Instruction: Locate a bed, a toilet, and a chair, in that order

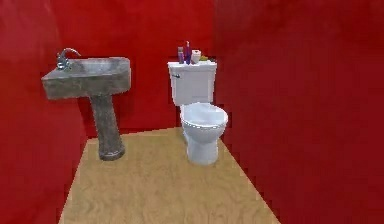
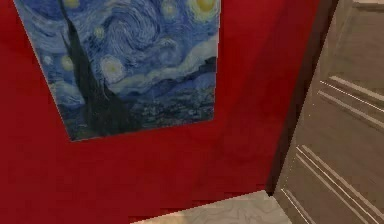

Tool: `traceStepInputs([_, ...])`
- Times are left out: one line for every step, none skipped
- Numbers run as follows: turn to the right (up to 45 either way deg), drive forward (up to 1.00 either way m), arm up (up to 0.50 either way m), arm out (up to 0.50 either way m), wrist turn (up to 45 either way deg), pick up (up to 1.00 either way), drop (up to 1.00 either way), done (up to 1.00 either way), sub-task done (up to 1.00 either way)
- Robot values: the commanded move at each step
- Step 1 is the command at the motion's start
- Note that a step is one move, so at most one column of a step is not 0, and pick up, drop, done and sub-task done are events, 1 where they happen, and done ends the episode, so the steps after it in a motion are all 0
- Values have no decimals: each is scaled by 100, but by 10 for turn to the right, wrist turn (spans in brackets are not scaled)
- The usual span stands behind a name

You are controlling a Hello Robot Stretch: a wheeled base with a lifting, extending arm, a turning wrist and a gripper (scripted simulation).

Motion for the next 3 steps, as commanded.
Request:
traceStepInputs([-30,0,0,0,0,0,0,0,0])
traceStepInputs([0,85,0,0,0,0,0,0,0])
traceStepInputs([120,0,0,0,0,0,0,0,0])
